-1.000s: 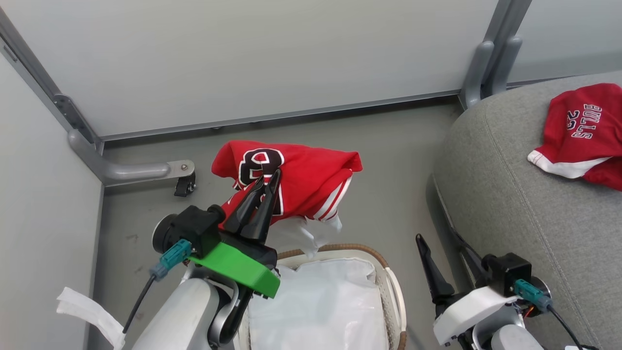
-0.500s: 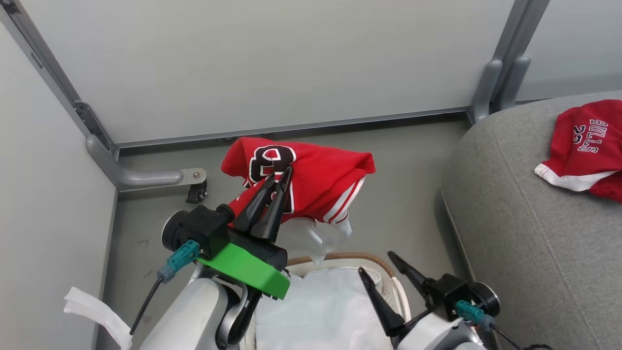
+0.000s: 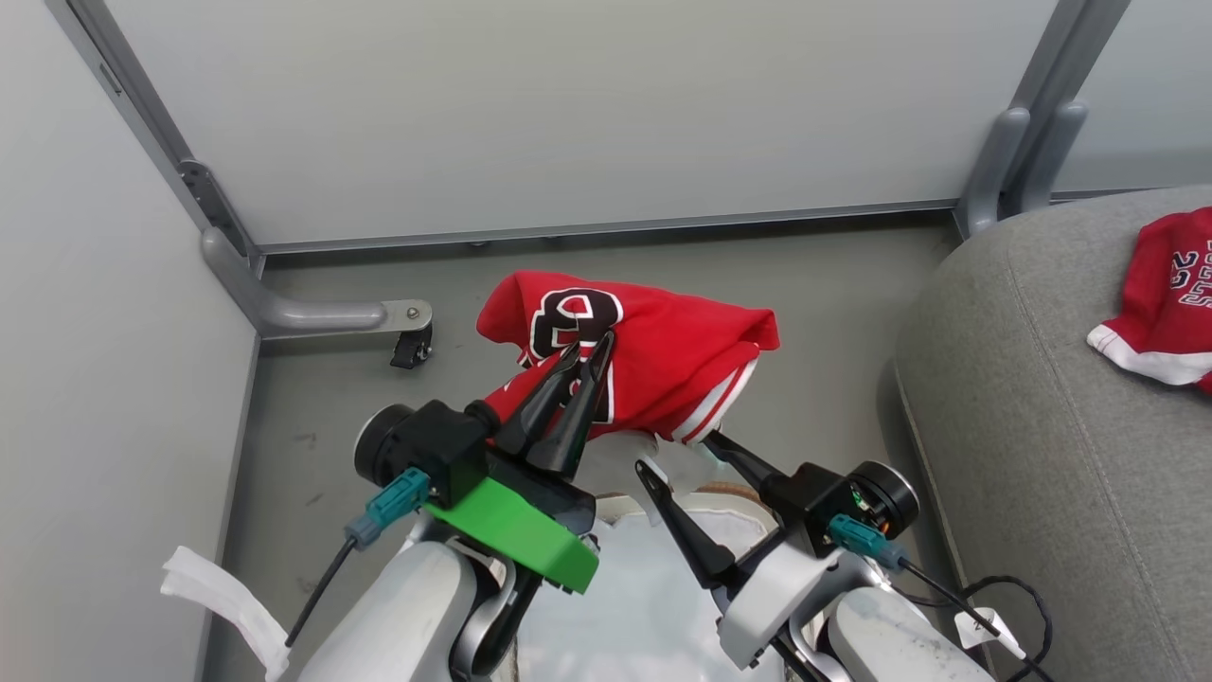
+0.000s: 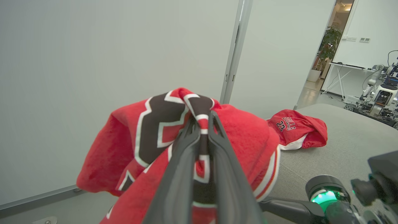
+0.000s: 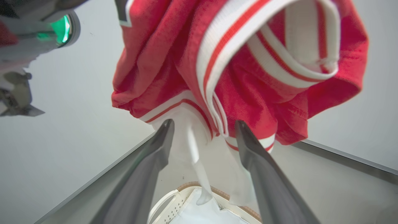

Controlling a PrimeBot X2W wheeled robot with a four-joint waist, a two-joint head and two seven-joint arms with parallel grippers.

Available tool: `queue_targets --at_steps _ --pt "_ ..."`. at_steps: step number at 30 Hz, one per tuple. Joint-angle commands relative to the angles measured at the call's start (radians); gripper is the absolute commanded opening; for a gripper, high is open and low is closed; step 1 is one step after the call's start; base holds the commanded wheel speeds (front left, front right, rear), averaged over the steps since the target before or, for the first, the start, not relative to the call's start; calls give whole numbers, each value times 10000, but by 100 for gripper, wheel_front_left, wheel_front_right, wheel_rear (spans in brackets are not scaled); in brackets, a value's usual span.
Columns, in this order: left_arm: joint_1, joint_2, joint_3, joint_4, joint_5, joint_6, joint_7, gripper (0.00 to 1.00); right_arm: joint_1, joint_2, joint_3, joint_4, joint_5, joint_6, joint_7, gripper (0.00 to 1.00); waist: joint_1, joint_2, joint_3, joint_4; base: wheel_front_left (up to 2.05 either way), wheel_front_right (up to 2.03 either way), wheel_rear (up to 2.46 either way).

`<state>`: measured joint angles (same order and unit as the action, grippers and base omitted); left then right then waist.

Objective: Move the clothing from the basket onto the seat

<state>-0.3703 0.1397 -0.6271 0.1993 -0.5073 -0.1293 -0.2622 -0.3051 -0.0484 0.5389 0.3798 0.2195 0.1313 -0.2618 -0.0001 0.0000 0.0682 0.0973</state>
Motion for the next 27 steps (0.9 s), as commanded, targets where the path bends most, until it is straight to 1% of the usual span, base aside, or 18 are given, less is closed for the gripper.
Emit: queue_targets --at_steps 1,8,9,10,11,12,17,27 --pt "-171 -31 -55 -5 -110 -27 -39 0 -155 -40 6 22 65 -11 -47 100 1 0 37 122 0 0 0" --pt "-218 20 -369 23 -167 -27 -39 0 -435 -43 180 54 219 -11 -49 100 1 0 108 295 0 0 0" --pt "-229 18 -382 25 -181 -27 -39 0 -478 -43 240 110 224 -11 -49 89 1 0 125 309 0 0 0" --pt "-238 13 -386 27 -192 -27 -39 0 -522 -43 278 161 229 -11 -49 48 1 0 139 319 0 0 0" --pt "-259 3 -396 24 -198 -27 -39 0 -577 -41 332 216 281 -11 -47 28 1 0 157 331 0 0 0" --pt "-282 -13 -407 21 -204 -27 -39 0 -604 -38 367 258 323 -11 -47 0 1 0 170 340 0 0 0" --pt "-323 -51 -413 -6 -208 -27 -39 0 -695 -41 395 361 553 -11 -49 0 1 0 203 335 0 0 0" --pt "-265 -24 -346 46 -187 -27 -39 0 -628 -41 401 449 636 -11 -47 0 1 0 234 232 0 0 0"
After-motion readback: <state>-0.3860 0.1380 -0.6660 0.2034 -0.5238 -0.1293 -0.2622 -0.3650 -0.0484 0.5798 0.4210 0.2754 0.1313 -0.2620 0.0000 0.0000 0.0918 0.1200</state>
